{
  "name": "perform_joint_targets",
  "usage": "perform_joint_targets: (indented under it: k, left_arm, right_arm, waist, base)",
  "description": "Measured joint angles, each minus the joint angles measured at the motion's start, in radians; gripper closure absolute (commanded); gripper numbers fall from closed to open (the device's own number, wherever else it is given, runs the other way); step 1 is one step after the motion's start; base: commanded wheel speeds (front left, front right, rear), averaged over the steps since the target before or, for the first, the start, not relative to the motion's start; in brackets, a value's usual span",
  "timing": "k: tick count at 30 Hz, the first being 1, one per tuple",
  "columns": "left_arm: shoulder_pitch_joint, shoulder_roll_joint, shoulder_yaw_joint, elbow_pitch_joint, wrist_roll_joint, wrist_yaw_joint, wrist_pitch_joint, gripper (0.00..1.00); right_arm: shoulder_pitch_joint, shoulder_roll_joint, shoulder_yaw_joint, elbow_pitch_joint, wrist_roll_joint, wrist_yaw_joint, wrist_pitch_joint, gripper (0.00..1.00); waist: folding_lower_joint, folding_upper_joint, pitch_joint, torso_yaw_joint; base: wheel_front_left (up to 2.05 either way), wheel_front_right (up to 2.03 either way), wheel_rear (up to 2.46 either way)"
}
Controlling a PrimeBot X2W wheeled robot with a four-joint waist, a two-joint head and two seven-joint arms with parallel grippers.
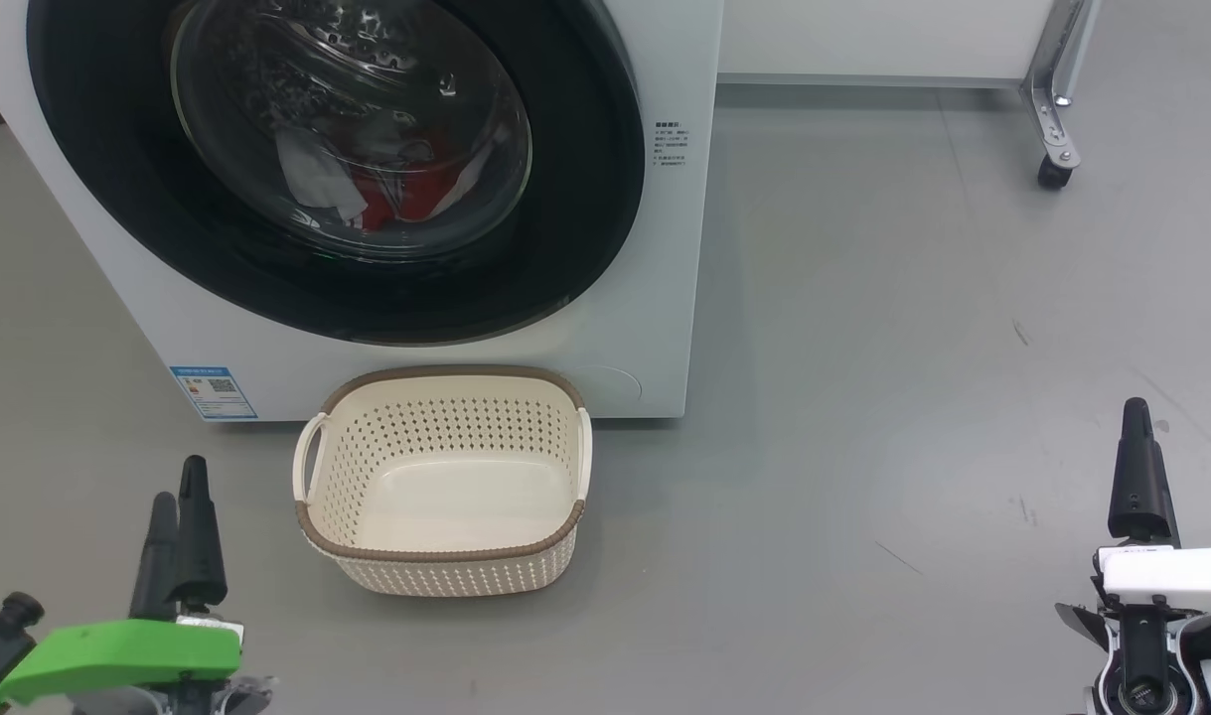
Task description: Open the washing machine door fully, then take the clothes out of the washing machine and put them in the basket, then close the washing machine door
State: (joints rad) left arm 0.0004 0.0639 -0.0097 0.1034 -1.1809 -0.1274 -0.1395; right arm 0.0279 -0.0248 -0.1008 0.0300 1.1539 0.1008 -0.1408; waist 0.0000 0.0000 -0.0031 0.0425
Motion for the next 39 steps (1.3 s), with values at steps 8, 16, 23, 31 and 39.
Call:
perform_joint_targets:
  k: [8,16,23,31,39]
  left_arm:
    - [0.002,0.036,-0.023,-0.010,0.235,0.000,-0.027,0.00]
    - [0.006,0.030,-0.049,-0.018,0.416,0.000,-0.054,0.00]
    - [0.006,0.043,-0.093,-0.032,0.616,0.000,-0.075,0.00]
    - [0.013,0.040,-0.119,-0.021,0.787,0.000,-0.101,0.00]
    - [0.028,0.036,-0.130,0.040,0.868,-0.001,-0.112,0.00]
  right_arm:
    - [0.007,-0.001,0.020,-0.025,-0.155,-0.025,-0.024,0.00]
    - [0.019,-0.003,0.048,-0.038,-0.353,-0.070,-0.051,0.00]
    - [0.022,-0.006,0.084,-0.053,-0.503,-0.102,-0.076,0.00]
    - [0.023,-0.008,0.126,-0.065,-0.659,-0.140,-0.103,0.00]
    - [0.027,-0.009,0.166,-0.043,-0.729,-0.165,-0.111,0.00]
  waist:
    - [0.0000,0.0000,0.000,0.003]
    - [0.0000,0.0000,0.005,0.007]
    - [-0.0001,0.0000,0.012,0.011]
    - [-0.0001,0.0000,0.017,0.016]
    - [-0.0001,0.0000,0.018,0.017]
  base:
    - [0.00,0.00,0.00]
    - [0.00,0.00,0.00]
    - [0.00,0.00,0.00]
    - [0.00,0.00,0.00]
    - [0.00,0.00,0.00]
